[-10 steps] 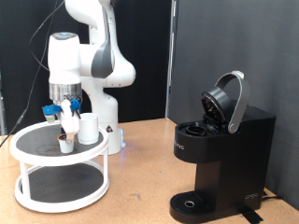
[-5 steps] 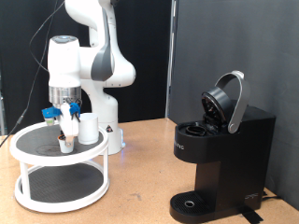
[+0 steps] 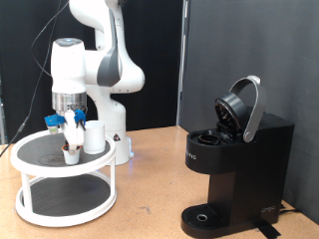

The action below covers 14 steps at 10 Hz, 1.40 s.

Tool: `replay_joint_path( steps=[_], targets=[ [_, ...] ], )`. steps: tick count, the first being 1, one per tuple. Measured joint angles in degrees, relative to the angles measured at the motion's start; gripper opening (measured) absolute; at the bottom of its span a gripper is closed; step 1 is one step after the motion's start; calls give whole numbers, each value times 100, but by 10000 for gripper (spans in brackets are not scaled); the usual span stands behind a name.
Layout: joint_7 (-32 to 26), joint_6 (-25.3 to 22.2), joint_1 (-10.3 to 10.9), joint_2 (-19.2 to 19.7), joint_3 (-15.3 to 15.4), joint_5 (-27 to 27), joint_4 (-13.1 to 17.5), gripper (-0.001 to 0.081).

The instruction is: Make a cup of coffee with the keurig machine

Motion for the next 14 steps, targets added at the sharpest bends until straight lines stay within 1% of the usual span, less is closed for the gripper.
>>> replay_joint_path(
  steps=[2, 3, 8, 10, 11, 12, 14],
  targets=[
    [-2, -120, 0, -5, -3, 10, 37, 376],
    [-35, -326, 0, -35, -11, 53, 106, 376],
    [-448, -1791, 0, -522, -78, 204, 777, 376],
    [-481, -1735, 1, -519, -78, 258, 749, 377],
    [-602, -1833, 14, -551, -82, 488, 790, 377],
    [-750, -2059, 51, -631, -100, 890, 912, 377],
    [-950, -2913, 184, -782, -187, 1827, 1322, 377]
  ],
)
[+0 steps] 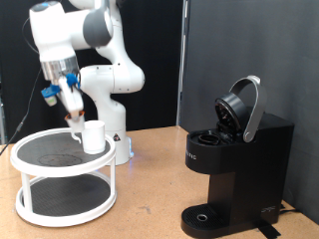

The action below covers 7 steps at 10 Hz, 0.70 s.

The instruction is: Make a cup of coffee with the keurig machine

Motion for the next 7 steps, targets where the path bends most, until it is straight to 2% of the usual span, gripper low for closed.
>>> replay_joint_path(
  steps=[1, 3, 5, 7],
  targets=[
    [-10, -328, 74, -51, -19, 480, 180, 377],
    [135, -403, 202, -199, 44, 1194, 303, 377],
    [277, -394, 204, -276, 126, 1259, 290, 377],
    [451, -634, 233, -255, 141, 1474, 308, 377]
  ],
)
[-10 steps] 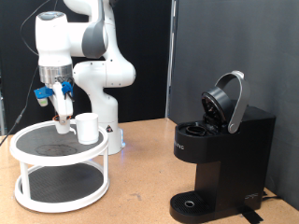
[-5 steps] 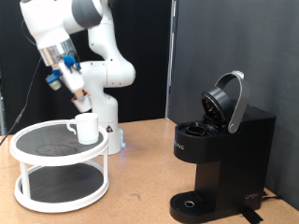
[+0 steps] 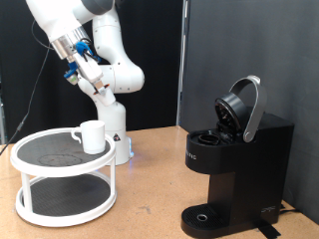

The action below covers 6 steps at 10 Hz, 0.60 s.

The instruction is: Make a cup of coffee with the keurig machine

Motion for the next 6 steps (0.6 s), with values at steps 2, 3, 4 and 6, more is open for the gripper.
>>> replay_joint_path(
  steps=[2, 3, 4, 6],
  targets=[
    [404, -215, 143, 73, 163, 372, 74, 377],
    [604, -225, 224, 116, 283, 547, 96, 377],
    [801, -223, 302, 136, 414, 719, 101, 377],
    [1255, -27, 400, 138, 746, 911, 90, 377]
  ],
)
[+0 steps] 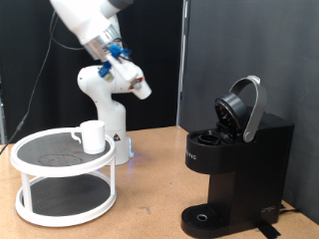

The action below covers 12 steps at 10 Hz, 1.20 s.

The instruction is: Make a cup of coffee with the keurig machine

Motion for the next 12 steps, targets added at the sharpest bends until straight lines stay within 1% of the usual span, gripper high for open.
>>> replay_joint_path(
  steps=[1, 3, 5, 7, 9, 12],
  targets=[
    [214, 175, -13, 0, 158, 2, -21, 377],
    [90, 71, -10, 5, 97, 74, -23, 377],
    [65, 134, 58, 51, 109, 490, -19, 377],
    [180, 528, 210, 154, 328, 898, 17, 377],
    [396, 895, 329, 261, 597, 1167, 106, 377],
    [643, 1239, 423, 488, 897, 1263, 371, 377]
  ],
)
